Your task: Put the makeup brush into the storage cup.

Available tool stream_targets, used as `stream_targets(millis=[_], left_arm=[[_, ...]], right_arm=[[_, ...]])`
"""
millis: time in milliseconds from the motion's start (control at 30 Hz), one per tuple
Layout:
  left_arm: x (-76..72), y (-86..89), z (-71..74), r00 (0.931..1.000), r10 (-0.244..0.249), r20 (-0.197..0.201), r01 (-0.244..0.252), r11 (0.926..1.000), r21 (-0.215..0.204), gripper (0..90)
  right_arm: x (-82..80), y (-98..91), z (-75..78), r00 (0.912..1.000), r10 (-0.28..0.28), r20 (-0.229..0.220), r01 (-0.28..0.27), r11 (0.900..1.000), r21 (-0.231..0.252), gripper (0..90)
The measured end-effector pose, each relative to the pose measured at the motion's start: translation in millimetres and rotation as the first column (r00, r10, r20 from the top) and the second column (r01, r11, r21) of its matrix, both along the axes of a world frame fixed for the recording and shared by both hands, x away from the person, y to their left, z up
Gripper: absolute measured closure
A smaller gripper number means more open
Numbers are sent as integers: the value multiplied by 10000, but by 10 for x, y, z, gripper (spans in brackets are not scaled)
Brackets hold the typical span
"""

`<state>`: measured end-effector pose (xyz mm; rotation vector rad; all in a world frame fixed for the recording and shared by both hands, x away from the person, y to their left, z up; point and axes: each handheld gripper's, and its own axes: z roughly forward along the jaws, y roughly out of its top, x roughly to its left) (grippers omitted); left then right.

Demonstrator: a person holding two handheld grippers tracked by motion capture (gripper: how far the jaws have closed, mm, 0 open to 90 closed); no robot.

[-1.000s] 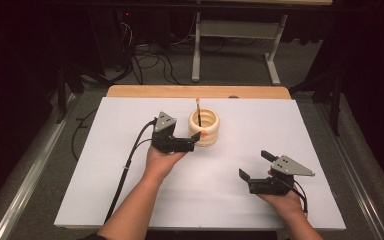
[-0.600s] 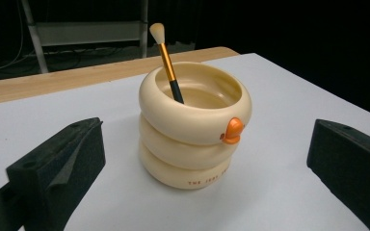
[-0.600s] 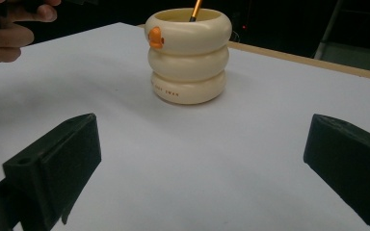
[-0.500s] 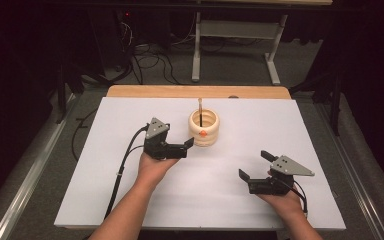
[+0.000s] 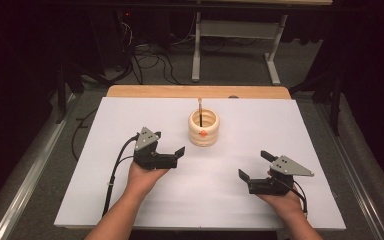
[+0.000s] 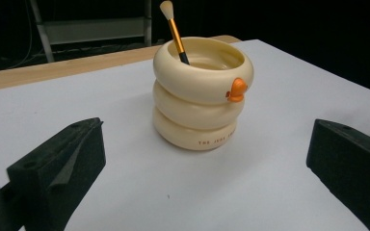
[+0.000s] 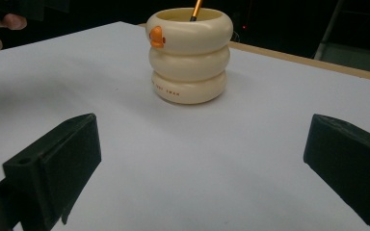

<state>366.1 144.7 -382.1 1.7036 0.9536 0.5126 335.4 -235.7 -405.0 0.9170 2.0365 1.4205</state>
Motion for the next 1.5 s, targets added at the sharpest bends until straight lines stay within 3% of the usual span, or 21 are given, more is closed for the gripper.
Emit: stream_targets(millis=[433, 600, 733, 900, 967, 1067, 1233, 1500], left_arm=[[-306, 346, -72, 9996, 249, 89, -251, 9995, 166, 7], [-412, 461, -113, 9992, 395, 17, -395, 9992, 7, 7], [-508, 487, -131, 9995, 294, 89, -295, 9995, 131, 7], [-611, 495, -179, 9993, 282, 262, -298, 9975, 640, 7], [-650, 508, -198, 9993, 334, 190, -342, 9985, 426, 4], [-680, 484, -200, 9993, 200, 331, -219, 9981, 574, 0], [-682, 471, -164, 9980, 173, 602, -198, 9990, 407, 0], [-695, 462, -157, 9982, 131, 591, -151, 9993, 339, 0]], right_arm=[[-9, 6, 6, 9999, -25, 107, 25, 10000, -30, 12], [-12, 13, 4, 9999, -13, 119, 13, 10000, -29, 11], [-11, 12, 3, 9999, -62, 79, 62, 10000, -54, 11], [-14, 9, 1, 9999, -115, 60, 116, 9999, -56, 12], [-19, 7, 3, 9999, -107, 82, 107, 9999, -20, 11], [-20, 4, 6, 9998, -131, 135, 132, 9999, -36, 11], [-1, 2, -2, 9997, -262, 28, 262, 9996, -77, 11], [-6, 1, -8, 9997, -256, 6, 256, 9996, -90, 12]])
